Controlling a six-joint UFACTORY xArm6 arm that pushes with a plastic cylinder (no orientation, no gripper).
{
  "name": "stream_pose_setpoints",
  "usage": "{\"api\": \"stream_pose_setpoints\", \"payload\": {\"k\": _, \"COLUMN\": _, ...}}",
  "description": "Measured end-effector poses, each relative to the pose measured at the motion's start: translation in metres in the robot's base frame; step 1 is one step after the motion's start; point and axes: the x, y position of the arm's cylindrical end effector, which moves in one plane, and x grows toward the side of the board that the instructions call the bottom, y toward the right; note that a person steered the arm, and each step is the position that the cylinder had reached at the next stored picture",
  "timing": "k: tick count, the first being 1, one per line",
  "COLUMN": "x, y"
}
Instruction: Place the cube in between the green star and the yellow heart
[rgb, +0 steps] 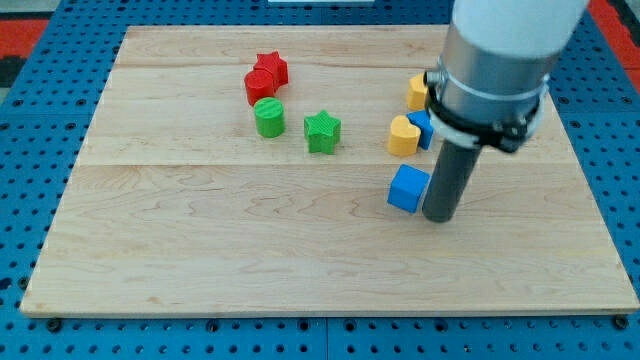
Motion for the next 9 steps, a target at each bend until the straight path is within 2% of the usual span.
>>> {"api": "stream_pose_setpoints", "payload": {"k": 1, "x": -0.043, "y": -0.007}}
{"api": "stream_pose_setpoints", "payload": {"k": 2, "x": 0.022, "y": 0.032}}
{"api": "stream_pose_setpoints", "payload": {"k": 3, "x": 0.033, "y": 0.015}}
{"api": "stream_pose_setpoints", "payload": {"k": 6, "x": -0.054, "y": -0.086}}
{"api": "stream_pose_setpoints", "payload": {"k": 7, "x": -0.016, "y": -0.067}}
{"api": "stream_pose_setpoints", "payload": {"k": 8, "x": -0.031, "y": -0.040}}
{"api": "stream_pose_setpoints", "payload": {"k": 9, "x": -0.051, "y": -0.041}}
